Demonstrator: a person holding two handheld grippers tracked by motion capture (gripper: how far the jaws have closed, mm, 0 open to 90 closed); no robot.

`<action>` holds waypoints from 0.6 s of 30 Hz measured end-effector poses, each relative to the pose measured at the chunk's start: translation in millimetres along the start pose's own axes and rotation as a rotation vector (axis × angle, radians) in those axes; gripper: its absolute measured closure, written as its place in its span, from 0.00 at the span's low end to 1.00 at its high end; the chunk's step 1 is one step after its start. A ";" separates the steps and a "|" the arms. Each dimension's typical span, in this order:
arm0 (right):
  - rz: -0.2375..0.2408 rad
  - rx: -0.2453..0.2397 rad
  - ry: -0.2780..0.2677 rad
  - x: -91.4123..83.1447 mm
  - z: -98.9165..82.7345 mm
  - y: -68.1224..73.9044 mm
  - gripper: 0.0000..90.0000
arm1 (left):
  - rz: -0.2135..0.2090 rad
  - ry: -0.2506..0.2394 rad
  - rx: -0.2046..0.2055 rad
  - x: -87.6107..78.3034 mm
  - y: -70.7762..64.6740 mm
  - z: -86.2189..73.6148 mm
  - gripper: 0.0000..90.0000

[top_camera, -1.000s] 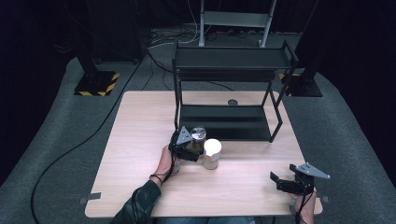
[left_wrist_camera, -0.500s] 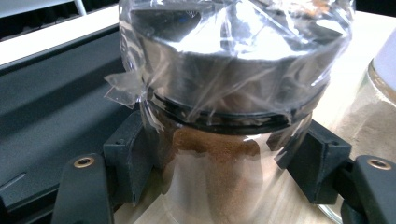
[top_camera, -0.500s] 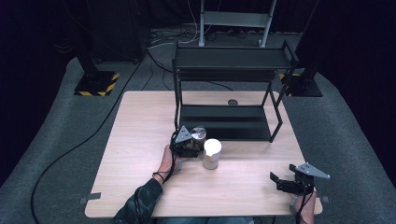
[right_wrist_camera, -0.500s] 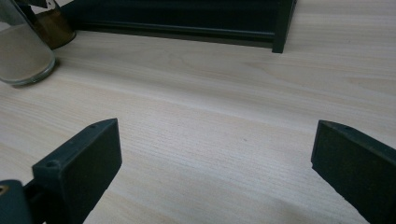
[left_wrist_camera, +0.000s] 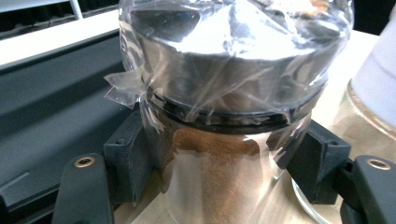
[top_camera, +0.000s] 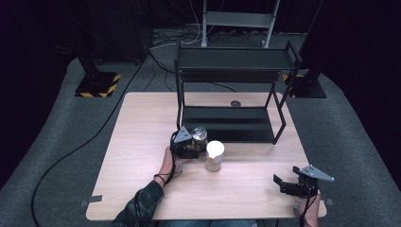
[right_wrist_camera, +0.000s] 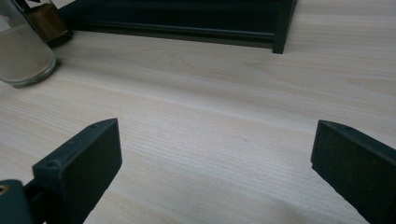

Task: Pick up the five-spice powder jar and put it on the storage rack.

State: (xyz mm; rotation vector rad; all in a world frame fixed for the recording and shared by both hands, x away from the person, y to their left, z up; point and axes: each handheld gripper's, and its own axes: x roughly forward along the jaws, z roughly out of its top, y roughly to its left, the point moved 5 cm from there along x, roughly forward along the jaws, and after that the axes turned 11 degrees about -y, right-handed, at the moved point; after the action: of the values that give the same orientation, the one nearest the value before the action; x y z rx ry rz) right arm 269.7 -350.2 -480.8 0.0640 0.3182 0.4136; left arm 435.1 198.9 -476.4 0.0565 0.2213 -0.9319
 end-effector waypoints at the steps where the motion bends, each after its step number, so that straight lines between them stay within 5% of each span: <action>1: 0.000 0.000 -0.001 -0.1 -0.1 0.0 0.01 | 0.002 -0.002 -0.001 -1.0 -0.2 0.8 0.33; 18: 0.001 0.001 0.001 0.2 0.2 -0.2 0.01 | 0.013 -0.038 0.007 -17.9 2.7 25.7 0.33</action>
State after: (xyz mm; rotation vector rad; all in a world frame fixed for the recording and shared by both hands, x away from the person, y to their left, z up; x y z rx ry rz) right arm 270.0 -350.3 -480.7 0.0649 0.3198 0.4145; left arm 431.2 211.0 -447.6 0.0466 0.1819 -0.9201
